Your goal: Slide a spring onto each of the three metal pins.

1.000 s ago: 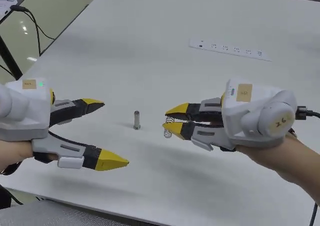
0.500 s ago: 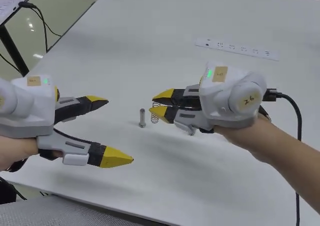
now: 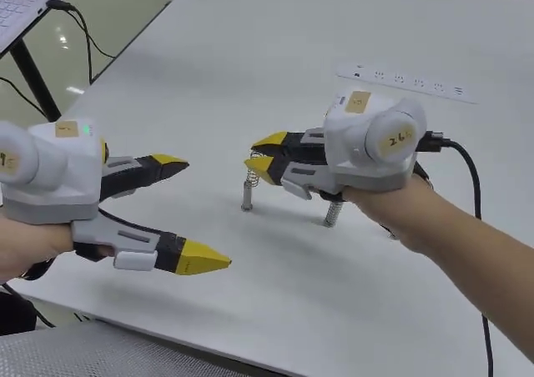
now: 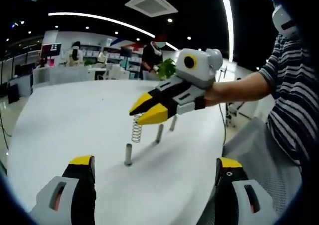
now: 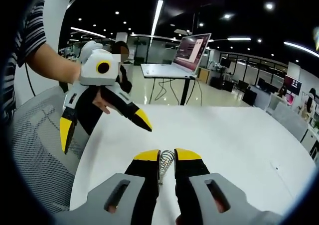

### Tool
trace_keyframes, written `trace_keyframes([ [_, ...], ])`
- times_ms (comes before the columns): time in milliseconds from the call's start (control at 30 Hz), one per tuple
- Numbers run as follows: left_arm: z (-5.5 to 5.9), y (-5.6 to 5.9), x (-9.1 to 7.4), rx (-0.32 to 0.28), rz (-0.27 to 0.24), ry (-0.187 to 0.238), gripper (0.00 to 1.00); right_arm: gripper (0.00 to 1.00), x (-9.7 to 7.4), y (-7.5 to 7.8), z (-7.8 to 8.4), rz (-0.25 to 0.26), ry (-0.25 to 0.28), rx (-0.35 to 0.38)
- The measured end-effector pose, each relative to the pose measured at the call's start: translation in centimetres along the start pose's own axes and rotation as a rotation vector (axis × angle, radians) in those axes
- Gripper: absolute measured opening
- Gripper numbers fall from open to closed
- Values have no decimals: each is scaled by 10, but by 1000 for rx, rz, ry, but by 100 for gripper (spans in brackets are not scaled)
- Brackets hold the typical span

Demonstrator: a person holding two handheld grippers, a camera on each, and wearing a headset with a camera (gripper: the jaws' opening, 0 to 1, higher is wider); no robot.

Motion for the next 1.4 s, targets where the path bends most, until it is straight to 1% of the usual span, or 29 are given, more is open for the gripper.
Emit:
trace_keyframes([
  [167, 0, 0, 0, 0, 2, -1, 98, 7, 4, 3, 2, 5, -11, 0],
  [233, -1, -1, 0, 1, 0, 1, 98, 7, 6, 3, 2, 2, -8, 9],
  [400, -2, -2, 1, 1, -2, -1, 98, 7, 11, 1, 2, -3, -23, -24],
  [567, -3, -3, 0, 2, -6, -1, 98, 7, 15, 0, 6, -13, -39, -26],
  [700, -1, -3, -2, -1, -12, -5, 98, 7, 17, 1, 6, -11, -29, -16],
  [967, 1, -4, -5, -10, -22, -3, 98, 7, 15, 2, 5, -12, -30, -23],
  [1267, 1, -2, -4, -12, -20, -2, 97, 7, 15, 5, 8, -6, -36, -13],
  [1400, 1, -3, -5, -12, -22, -3, 97, 7, 16, 4, 9, -9, -40, -13],
])
Point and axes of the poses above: the centre of the closed fingertips' face, and the gripper's own axes: x roughly forward along the fingers, y roughly to its right, z roughly out of its underside, the point moved 10 cm from there along -x, roughly backward along the fingers, and after that the axes turned 11 degrees about x, right-handed, at the moved point
